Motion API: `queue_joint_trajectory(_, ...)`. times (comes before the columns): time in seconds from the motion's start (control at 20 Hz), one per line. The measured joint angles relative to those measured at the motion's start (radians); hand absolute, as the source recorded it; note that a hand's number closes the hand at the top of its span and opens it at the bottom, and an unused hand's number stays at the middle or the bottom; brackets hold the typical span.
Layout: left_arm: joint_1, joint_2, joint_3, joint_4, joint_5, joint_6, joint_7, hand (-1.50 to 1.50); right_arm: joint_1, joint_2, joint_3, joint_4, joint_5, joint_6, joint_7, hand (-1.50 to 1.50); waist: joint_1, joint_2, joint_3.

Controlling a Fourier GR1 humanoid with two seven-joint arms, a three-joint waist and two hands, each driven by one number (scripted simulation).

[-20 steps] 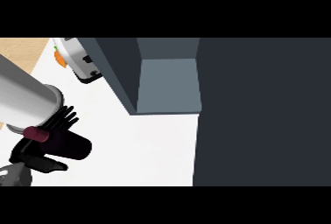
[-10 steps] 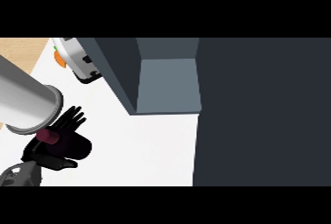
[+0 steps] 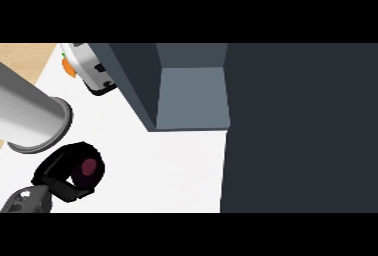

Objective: Pick up the wine, place it into the cabinet and close the cabinet

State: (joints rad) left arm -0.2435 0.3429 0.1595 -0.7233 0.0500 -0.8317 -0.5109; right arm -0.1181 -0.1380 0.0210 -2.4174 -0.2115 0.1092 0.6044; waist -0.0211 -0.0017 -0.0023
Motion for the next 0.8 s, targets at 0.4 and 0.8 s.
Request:
queue_joint_trajectory(0.4,0.05,-0.05,-0.034,-0.094,-0.047,0.239,-0.134,1.5,0.008,0.001,-0.019,0.002,-0.001,0.005,-0.006,-1.5,0.008,-0.002,0.002)
queue_joint_trajectory(0.8,0.17,-0.197,0.059,-0.278,0.012,0.538,-0.195,1.5,0.017,0.002,-0.027,0.002,-0.002,0.006,-0.003,-1.5,0.025,-0.006,0.004)
